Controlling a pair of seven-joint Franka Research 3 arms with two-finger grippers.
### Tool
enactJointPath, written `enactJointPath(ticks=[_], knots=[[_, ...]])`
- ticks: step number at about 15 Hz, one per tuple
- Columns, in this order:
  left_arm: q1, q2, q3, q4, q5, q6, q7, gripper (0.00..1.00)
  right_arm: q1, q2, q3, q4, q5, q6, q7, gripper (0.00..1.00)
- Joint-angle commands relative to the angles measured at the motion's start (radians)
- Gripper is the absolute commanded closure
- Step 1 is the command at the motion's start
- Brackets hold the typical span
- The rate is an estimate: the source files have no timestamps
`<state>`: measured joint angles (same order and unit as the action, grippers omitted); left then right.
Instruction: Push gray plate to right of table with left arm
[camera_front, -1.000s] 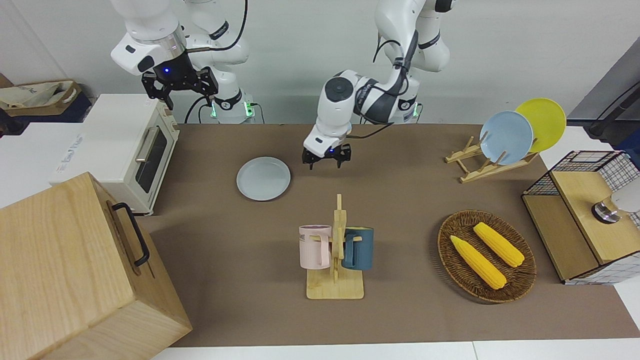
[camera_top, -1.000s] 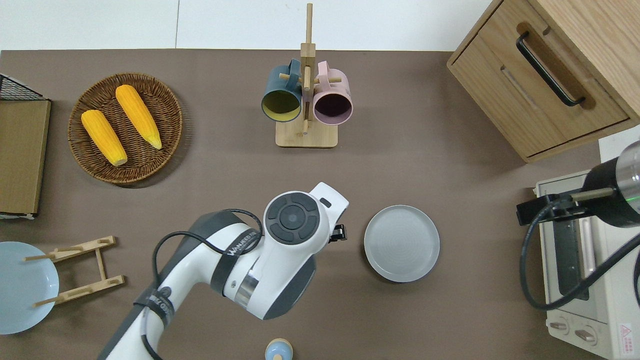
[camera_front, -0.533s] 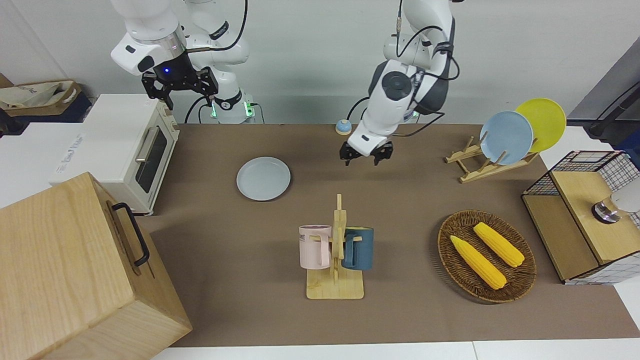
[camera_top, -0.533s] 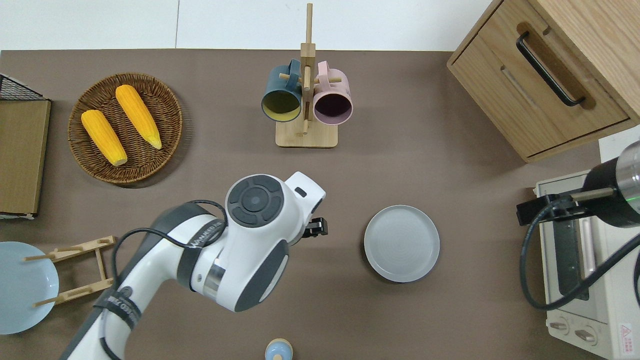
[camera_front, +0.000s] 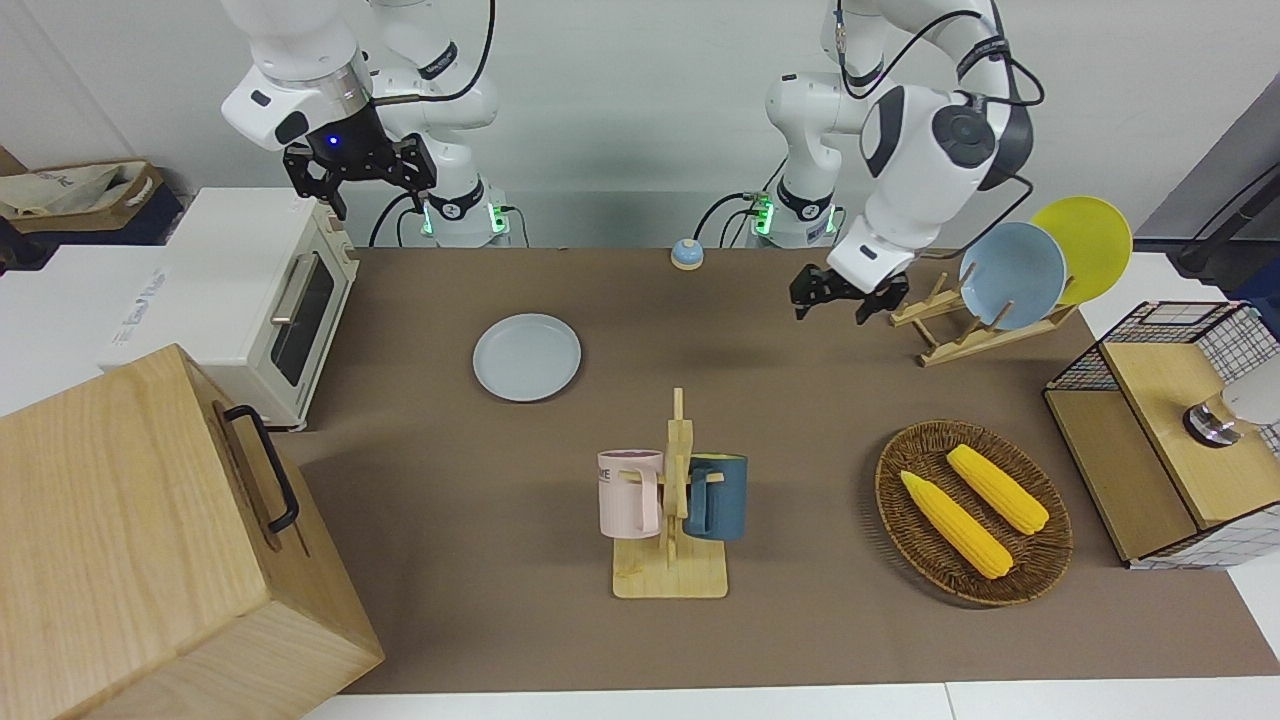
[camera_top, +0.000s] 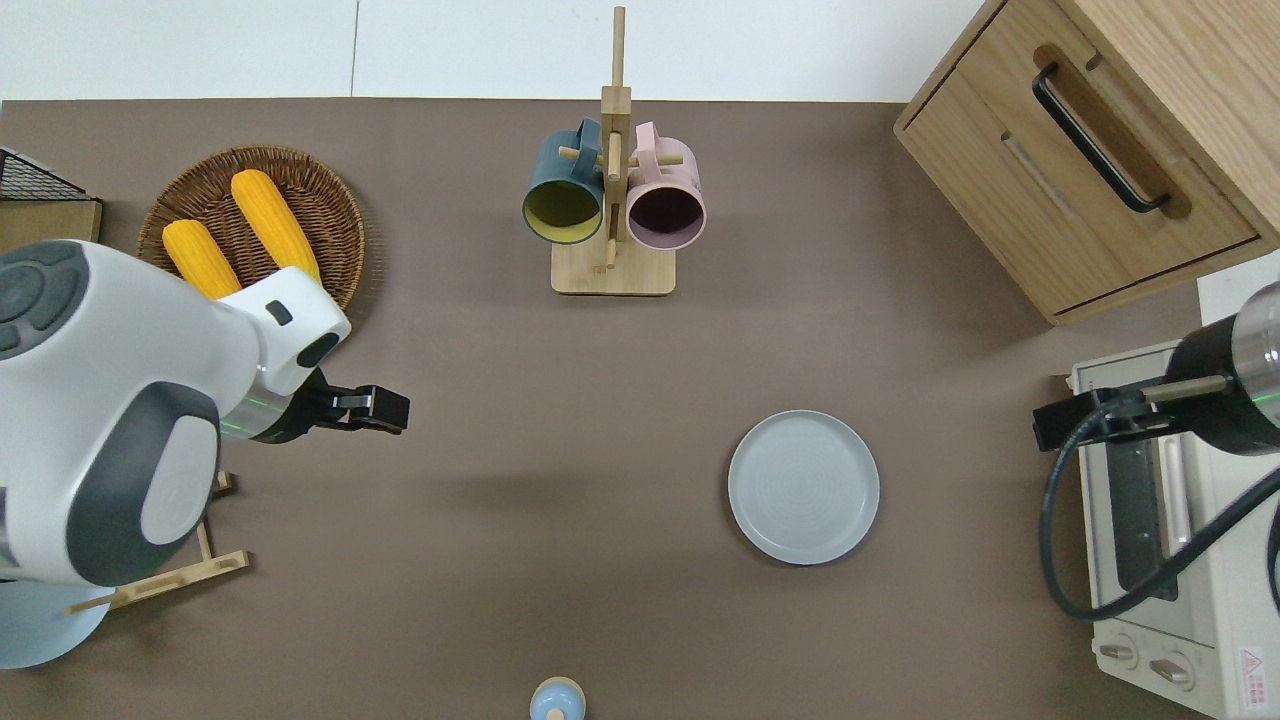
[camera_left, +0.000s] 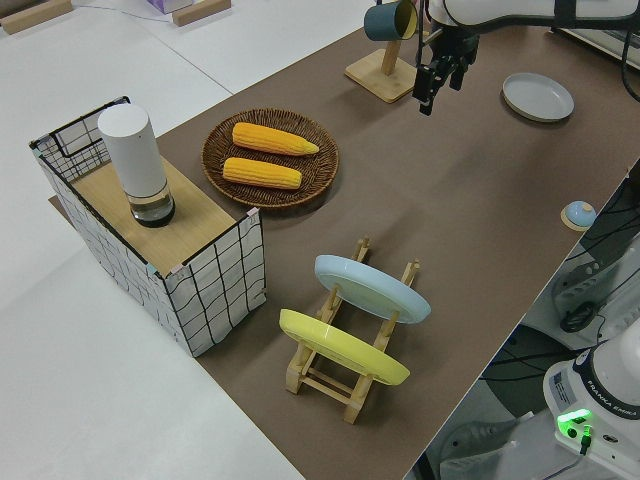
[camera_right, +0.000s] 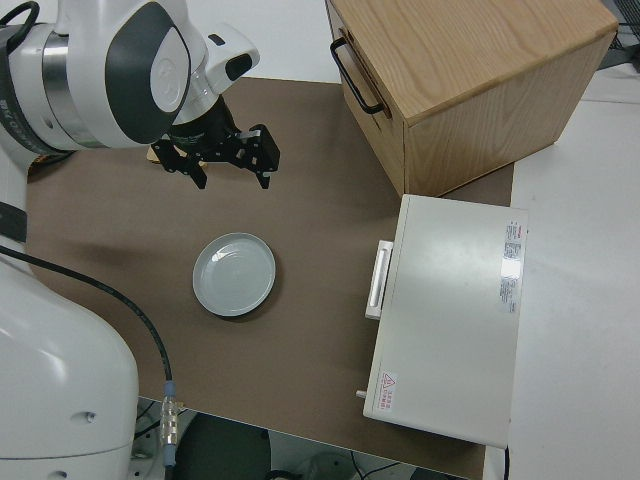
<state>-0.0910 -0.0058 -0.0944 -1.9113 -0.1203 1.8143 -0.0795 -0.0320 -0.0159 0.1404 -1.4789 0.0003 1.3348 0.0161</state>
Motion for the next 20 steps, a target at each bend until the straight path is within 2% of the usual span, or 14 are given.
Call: enactJointPath(ticks=[1,4,7,11,15,20], knots=[[0.048,-0.031,0.002,0.020,0.083,-0.041,0.085,0.00,-0.019,-0.002,0.016,0.009,0.004,-0.016,0.012,0.017],[0.050,-0.043,0.048,0.021,0.116,-0.041,0.156,0.00,-0.020,-0.002,0.016,0.009,0.004,-0.016,0.013,0.017],[0.050,-0.046,0.096,0.067,0.120,-0.053,0.234,0.00,-0.019,-0.002,0.016,0.009,0.004,-0.016,0.013,0.017],[0.053,-0.043,0.139,0.141,0.123,-0.095,0.251,0.00,-0.019,-0.002,0.016,0.009,0.004,-0.016,0.013,0.017],[0.053,-0.011,0.163,0.253,0.123,-0.191,0.303,0.00,-0.019,-0.002,0.016,0.009,0.004,-0.016,0.012,0.017],[0.053,-0.011,0.162,0.268,0.120,-0.207,0.316,0.00,-0.020,-0.002,0.016,0.009,0.004,-0.016,0.012,0.017]])
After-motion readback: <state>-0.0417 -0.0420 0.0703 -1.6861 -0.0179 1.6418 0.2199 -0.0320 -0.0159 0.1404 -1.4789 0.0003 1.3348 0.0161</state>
